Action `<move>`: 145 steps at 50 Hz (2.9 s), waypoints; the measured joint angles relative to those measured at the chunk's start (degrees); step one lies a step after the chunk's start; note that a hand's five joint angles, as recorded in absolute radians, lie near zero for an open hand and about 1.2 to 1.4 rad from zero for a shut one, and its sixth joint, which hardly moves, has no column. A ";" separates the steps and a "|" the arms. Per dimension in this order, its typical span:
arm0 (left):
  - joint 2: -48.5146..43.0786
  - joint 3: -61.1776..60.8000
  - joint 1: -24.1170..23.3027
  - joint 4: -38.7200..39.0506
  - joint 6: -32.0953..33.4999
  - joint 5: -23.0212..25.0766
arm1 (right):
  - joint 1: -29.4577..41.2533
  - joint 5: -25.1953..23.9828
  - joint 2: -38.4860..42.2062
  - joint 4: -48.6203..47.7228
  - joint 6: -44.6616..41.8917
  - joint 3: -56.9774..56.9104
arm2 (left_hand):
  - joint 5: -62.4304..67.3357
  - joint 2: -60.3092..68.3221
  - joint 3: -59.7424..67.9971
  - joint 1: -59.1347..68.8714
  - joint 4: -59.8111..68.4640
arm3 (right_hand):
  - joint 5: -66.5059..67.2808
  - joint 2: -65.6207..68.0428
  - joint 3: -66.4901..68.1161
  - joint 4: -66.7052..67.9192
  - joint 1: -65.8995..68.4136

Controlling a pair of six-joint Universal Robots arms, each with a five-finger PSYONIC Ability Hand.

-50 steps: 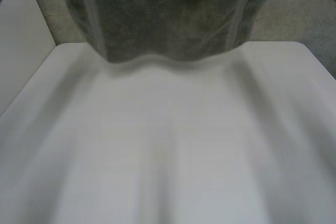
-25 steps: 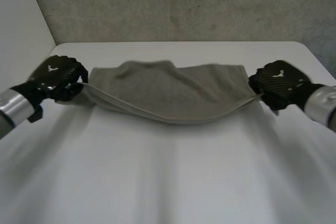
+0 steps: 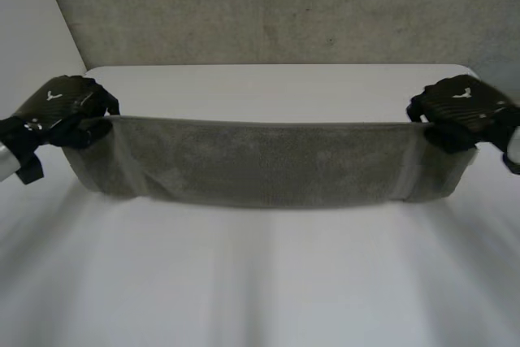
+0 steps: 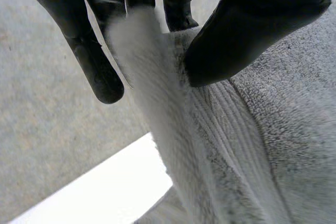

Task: Fold the towel.

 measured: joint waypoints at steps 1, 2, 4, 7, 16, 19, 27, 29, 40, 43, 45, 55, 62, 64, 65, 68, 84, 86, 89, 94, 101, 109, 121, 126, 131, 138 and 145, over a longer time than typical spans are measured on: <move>-1.12 0.91 -0.24 -0.04 0.02 -0.35 | 0.45 0.41 0.94 0.00 -0.19 -0.75 | 0.00 0.00 0.00 0.00 0.00 | 0.00 0.00 0.00 0.00 0.00; -3.62 3.08 -0.79 -0.20 0.07 -1.26 | 1.65 1.56 3.48 -0.01 -0.67 -2.86 | 0.00 0.00 0.00 0.00 0.00 | 0.00 0.00 0.00 0.00 0.00; -6.88 6.25 -1.70 -0.59 0.12 -2.71 | 3.04 2.90 6.63 -0.07 -1.13 -5.68 | 0.00 0.00 0.00 0.00 0.00 | 0.00 0.00 0.00 0.00 0.00; -11.48 11.33 -3.36 -1.58 0.19 -5.00 | 4.83 4.68 11.63 -0.21 -1.51 -10.37 | 0.00 0.00 0.00 0.00 0.00 | 0.00 0.00 0.00 0.00 0.00; -22.27 24.10 -7.28 -4.76 0.18 -9.95 | 8.44 8.02 22.86 -0.66 -1.10 -22.24 | 0.00 0.00 0.00 0.00 0.00 | 0.00 0.00 0.00 -0.01 0.00; -24.98 27.25 -8.56 -5.07 0.18 -11.62 | 9.09 9.67 25.63 -0.92 -0.99 -25.40 | 0.00 0.00 0.00 0.00 0.00 | 0.00 0.00 0.00 -0.01 0.00; -29.70 32.86 -10.81 -5.10 0.16 -14.37 | 10.38 12.24 30.94 -2.63 -0.59 -31.88 | 0.00 0.00 0.00 0.00 0.00 | 0.00 0.00 0.00 -0.01 0.00; -30.58 33.92 -10.99 -5.08 0.17 -14.83 | 10.57 12.64 32.19 -3.17 -0.17 -33.51 | 0.00 0.00 0.00 0.00 0.00 | 0.00 0.00 0.00 -0.01 0.00; -33.35 37.98 -11.53 -5.05 0.15 -15.99 | 11.43 15.07 37.24 -4.15 2.40 -40.64 | -0.70 -0.71 -0.70 -0.51 -0.75 | -0.15 -0.11 -0.11 -0.16 -0.14; -33.60 38.54 -11.65 -5.07 0.14 -16.21 | 11.74 15.73 37.80 -4.15 2.48 -41.51 | -12.06 -12.30 -12.04 -9.83 -12.57 | -17.52 -16.30 -16.19 -16.46 -16.44; -33.58 38.79 -11.81 -5.09 0.13 -16.97 | 12.13 16.35 38.07 -4.15 2.53 -41.92 | -34.63 -36.04 -33.86 -32.75 -34.82 | -38.72 -38.08 -37.35 -37.32 -38.05; -28.65 36.77 -13.43 -5.01 -0.51 -21.88 | 14.18 17.92 32.66 -5.24 6.27 -39.24 | -63.99 -63.10 -62.91 -60.37 -62.89 | -64.24 -62.44 -62.56 -62.86 -63.57; -17.48 28.03 -13.54 -3.90 -0.86 -22.32 | 13.95 17.92 18.47 -12.63 12.24 -26.27 | -63.99 -63.19 -62.93 -60.37 -62.89 | -64.24 -62.44 -62.56 -62.86 -63.70; -13.33 24.06 -13.41 -2.99 -0.87 -22.28 | 13.80 17.92 12.97 -15.60 13.50 -20.26 | -63.99 -63.25 -63.02 -60.38 -62.90 | -64.24 -62.44 -62.56 -62.86 -63.80; -12.45 23.16 -13.38 -2.80 -0.87 -22.27 | 13.77 17.91 11.60 -16.25 13.74 -18.68 | -63.99 -63.25 -63.02 -60.38 -62.90 | -64.24 -62.44 -62.57 -62.87 -63.80; -6.17 16.37 -13.02 -1.31 -0.86 -22.10 | 13.63 17.78 4.28 -19.18 14.59 -9.42 | -63.99 -63.27 -63.02 -60.38 -62.94 | -64.24 -62.44 -62.57 -62.87 -63.83; 7.36 -9.26 -11.79 5.22 -0.69 -21.79 | 5.79 17.01 -2.78 -19.26 12.17 15.58 | -63.99 -63.31 -63.02 -60.38 -62.97 | -51.63 -50.00 -50.83 -51.18 -51.18; 7.44 -10.46 -11.96 6.06 -0.65 -21.79 | 4.75 16.97 -1.18 -19.41 10.89 16.20 | -64.00 -63.31 -63.02 -60.38 -62.97 | -49.69 -48.33 -48.97 -49.30 -49.60; 7.35 -11.97 -12.44 7.44 -0.63 -21.82 | 2.83 16.90 2.93 -19.81 7.17 16.21 | -63.99 -63.31 -63.02 -60.38 -62.97 | -48.86 -47.86 -48.27 -48.45 -48.57; 7.05 -12.21 -13.30 8.12 -0.64 -21.94 | 1.35 16.91 8.95 -20.04 2.23 14.41 | -63.99 -63.31 -63.02 -60.38 -62.97 | -47.89 -46.87 -47.27 -47.44 -47.24; 6.73 -12.13 -13.82 8.03 -0.66 -21.98 | 1.31 16.94 13.12 -20.20 1.38 12.48 | -63.99 -63.31 -63.02 -60.38 -62.97 | -38.44 -36.79 -37.34 -37.78 -37.18; 6.50 -12.35 -13.80 7.98 -0.71 -21.91 | 1.66 16.93 15.72 -20.63 1.92 10.20 | -63.99 -63.31 -63.02 -60.38 -62.97 | -11.81 -10.33 -10.95 -11.61 -10.74; 6.68 -12.56 -13.51 7.98 -0.82 -21.89 | 1.53 16.93 16.00 -22.01 2.10 9.09 | -64.00 -63.32 -63.02 -60.38 -62.98 | -0.60 -0.33 -0.32 -0.25 -1.63; 6.92 -12.92 -13.34 8.03 -0.82 -21.84 | 0.45 17.05 15.53 -21.77 2.04 8.72 | -64.02 -63.32 -63.02 -60.38 -63.04 | -0.60 -0.33 -0.32 -0.25 -1.60; 7.02 -13.18 -13.17 8.06 -0.78 -21.79 | -3.53 17.27 13.93 -21.34 1.91 8.17 | -64.06 -63.33 -63.02 -60.38 -63.19 | -0.60 -0.33 -0.32 -0.25 -1.59; 7.08 -13.14 -12.93 8.07 -0.78 -21.72 | -13.19 16.92 11.26 -17.41 1.40 3.84 | -64.06 -63.34 -63.02 -60.38 -63.19 | -0.60 -0.31 -0.31 -0.25 -1.27; 7.10 -13.14 -12.92 8.07 -0.81 -21.76 | -16.28 14.06 9.66 -9.18 1.63 -2.19 | -64.06 -63.36 -63.02 -60.39 -63.19 | -0.60 -0.30 -0.31 -0.25 -1.21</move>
